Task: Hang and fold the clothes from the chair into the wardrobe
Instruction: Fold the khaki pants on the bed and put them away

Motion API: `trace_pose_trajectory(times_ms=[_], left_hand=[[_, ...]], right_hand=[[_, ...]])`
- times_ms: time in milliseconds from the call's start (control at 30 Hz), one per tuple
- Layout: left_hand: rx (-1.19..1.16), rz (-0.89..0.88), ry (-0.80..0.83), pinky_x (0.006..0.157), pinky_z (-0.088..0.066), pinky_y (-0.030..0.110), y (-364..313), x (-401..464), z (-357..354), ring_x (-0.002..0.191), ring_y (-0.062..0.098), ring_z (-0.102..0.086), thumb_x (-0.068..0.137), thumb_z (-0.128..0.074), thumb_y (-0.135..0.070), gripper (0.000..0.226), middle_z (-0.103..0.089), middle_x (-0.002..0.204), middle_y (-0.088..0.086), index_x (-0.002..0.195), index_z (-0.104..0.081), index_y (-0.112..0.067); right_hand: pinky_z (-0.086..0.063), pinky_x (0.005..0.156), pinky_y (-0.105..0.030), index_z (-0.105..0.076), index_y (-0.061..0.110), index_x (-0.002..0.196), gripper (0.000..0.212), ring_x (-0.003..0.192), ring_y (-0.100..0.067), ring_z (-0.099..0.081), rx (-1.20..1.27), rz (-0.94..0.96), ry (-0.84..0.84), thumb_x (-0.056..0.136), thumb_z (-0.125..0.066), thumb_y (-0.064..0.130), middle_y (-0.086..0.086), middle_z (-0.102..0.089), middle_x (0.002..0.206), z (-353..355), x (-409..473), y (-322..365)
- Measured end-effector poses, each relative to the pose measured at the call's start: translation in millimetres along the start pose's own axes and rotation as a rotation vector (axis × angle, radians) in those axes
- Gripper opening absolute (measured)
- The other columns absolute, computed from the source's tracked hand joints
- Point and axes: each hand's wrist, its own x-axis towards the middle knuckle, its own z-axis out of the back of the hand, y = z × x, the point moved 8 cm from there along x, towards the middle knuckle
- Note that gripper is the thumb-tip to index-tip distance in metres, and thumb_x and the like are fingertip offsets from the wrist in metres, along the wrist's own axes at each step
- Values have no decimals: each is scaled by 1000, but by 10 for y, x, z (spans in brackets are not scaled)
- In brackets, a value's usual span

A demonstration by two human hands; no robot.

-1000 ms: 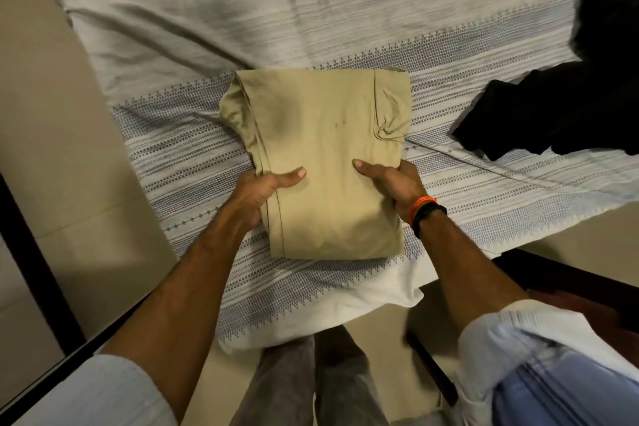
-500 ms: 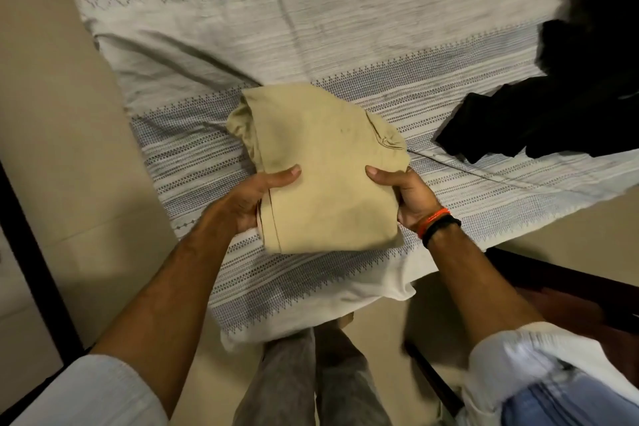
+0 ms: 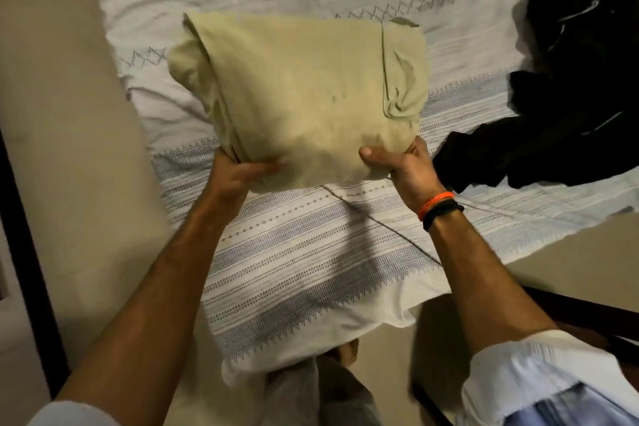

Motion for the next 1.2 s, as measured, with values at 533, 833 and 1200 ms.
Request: trace_pose_trajectory(times_ms=[533, 833, 1200], left_hand=[[56, 547, -281, 96, -51, 50, 1655, -656, 515, 108, 21, -66, 64, -90, -41, 87, -68, 121, -3, 137, -49, -17], [858, 209, -629, 104, -43, 42, 1214, -779, 430, 129, 35, -45, 81, -72, -51, 88, -41, 145, 21, 142, -35, 0], [1650, -117, -43, 115, -2, 67, 1597, -331, -130, 149, 38, 14, 90, -21, -78, 80, 8, 165, 10, 157, -6, -36]], right_hand=[[-54, 94, -50, -71, 15, 94, 13, 99, -29, -70, -110, -563, -357, 85, -76, 23, -7, -75, 103, 415, -655, -1635], [-40, 101, -48, -49, 6, 126, 48, 114, -30, -52, -1118, -8, -541, 81, -65, 12, -14, -56, 123, 139, -534, -930], [0, 119, -62, -8, 14, 158, 86, 153, -26, 4, -1678, 346, 182, 92, -37, 60, -11, 1, 166, -542, -149, -1614]])
